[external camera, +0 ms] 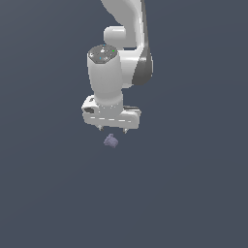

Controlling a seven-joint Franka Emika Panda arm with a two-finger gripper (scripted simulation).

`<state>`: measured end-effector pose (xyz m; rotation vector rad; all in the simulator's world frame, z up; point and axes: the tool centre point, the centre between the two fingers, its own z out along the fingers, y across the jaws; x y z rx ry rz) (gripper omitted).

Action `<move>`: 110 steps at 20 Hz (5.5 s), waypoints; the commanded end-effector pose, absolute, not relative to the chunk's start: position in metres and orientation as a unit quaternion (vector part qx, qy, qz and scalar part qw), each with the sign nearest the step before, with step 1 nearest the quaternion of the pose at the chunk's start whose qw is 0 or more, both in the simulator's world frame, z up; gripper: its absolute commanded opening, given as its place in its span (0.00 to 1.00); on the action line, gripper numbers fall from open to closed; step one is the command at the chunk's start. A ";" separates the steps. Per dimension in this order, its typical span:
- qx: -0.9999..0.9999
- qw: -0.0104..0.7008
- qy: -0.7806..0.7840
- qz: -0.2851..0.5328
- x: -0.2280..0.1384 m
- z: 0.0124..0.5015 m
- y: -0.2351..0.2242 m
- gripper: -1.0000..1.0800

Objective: Pick up the object and move it to a goal position.

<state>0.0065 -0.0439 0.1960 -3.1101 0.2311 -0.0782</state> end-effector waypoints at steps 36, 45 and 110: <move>-0.958 0.000 0.287 0.000 -0.038 0.085 -0.065 0.96; -0.957 0.000 0.289 0.000 -0.040 0.049 -0.065 0.96; -0.957 0.000 0.289 0.000 -0.058 0.275 0.237 0.00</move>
